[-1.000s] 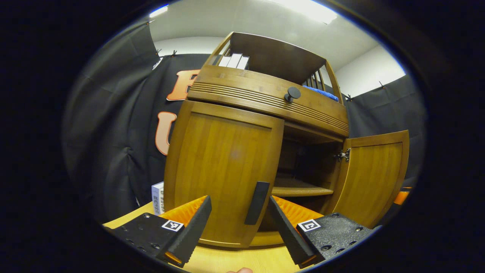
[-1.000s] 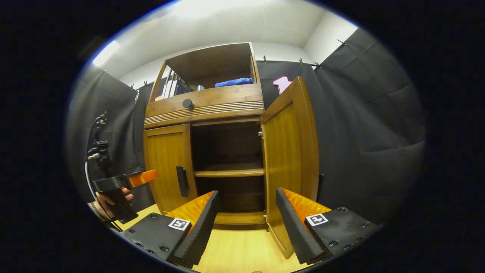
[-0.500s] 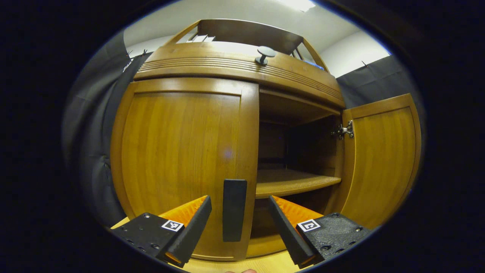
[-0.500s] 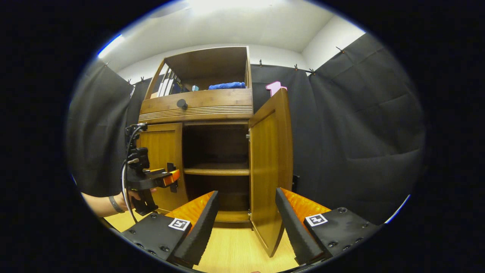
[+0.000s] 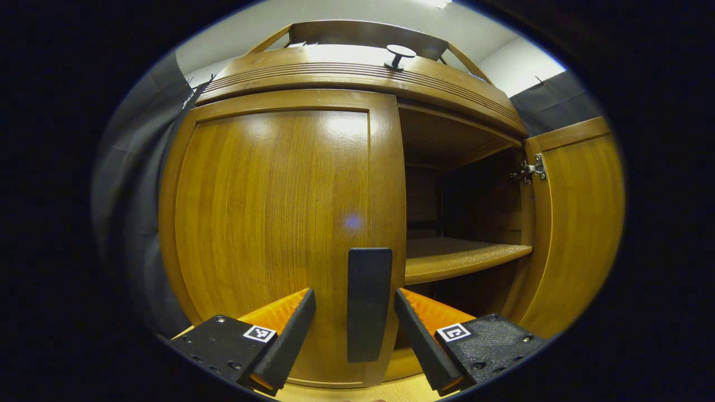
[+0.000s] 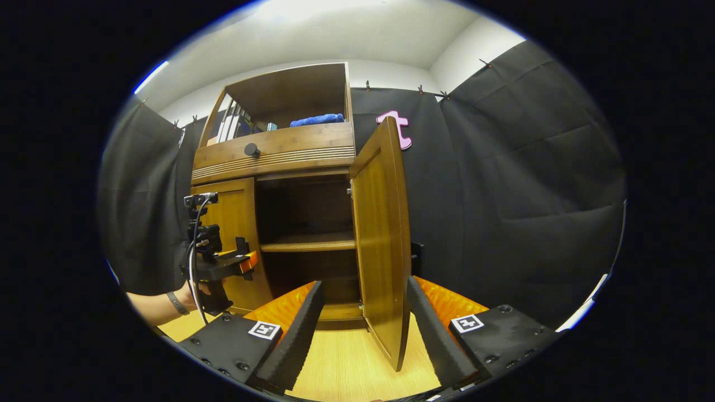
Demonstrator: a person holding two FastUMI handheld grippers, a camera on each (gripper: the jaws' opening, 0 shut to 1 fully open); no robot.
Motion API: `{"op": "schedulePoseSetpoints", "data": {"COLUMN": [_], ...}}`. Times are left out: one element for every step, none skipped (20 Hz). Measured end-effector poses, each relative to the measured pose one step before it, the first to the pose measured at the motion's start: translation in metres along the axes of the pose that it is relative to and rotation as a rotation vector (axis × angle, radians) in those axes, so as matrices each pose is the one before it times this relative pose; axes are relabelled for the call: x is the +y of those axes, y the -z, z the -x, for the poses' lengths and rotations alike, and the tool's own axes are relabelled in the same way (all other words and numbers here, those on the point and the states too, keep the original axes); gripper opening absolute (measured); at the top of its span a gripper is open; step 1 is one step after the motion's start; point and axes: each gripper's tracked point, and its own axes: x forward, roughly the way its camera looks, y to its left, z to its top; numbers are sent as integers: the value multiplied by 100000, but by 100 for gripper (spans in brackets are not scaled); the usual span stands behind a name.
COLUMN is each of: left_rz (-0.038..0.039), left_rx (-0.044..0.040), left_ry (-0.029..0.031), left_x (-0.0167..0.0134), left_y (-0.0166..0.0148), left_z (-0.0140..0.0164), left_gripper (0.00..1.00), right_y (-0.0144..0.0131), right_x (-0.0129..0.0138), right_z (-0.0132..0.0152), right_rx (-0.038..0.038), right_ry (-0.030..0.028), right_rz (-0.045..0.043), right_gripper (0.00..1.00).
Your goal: Open the right door of the double-door shoe cabinet with the right hand, and open the left door with the left hand.
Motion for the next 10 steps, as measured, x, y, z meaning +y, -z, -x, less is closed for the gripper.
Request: {"op": "schedulePoseSetpoints", "data": {"left_rz": [2712,6592,2548,-1084,-2761,-1740,-469,522,558,-305], "left_rx": [1798,1333,-86,2478,608,635,-269,421,229,168], "left_ry": [2156,3225,485,34,644,550,621,547,558,519], "left_x": [-209,-818,133,-93,8,67,-72,-19,-128,-139], "left_y": [598,190,24,622,-205,103,-264,-68,-52,14], "left_z": [-332,252,179,-671,365,121,243,282,551,840], "left_gripper": [78,66,54,42,30,28,27,27,27,27], "right_y": [-60,-27,54,96,156,172,366,317,302,143], "right_x": [197,244,308,206,366,294,369,149,71,218], "right_z": [-211,-149,-32,-65,-30,-84,-38,-91,85,-174], "right_rx": [10,-122,-142,-24,-169,14,302,387,51,-111], "right_ry": [-797,-892,-749,-626,-449,-834,-785,-286,-199,-123], "right_rz": [311,463,427,195,-633,-1180,-1437,-1306,-941,-594], "right_gripper": [96,96,96,96,96,96,100,96,96,96]}}
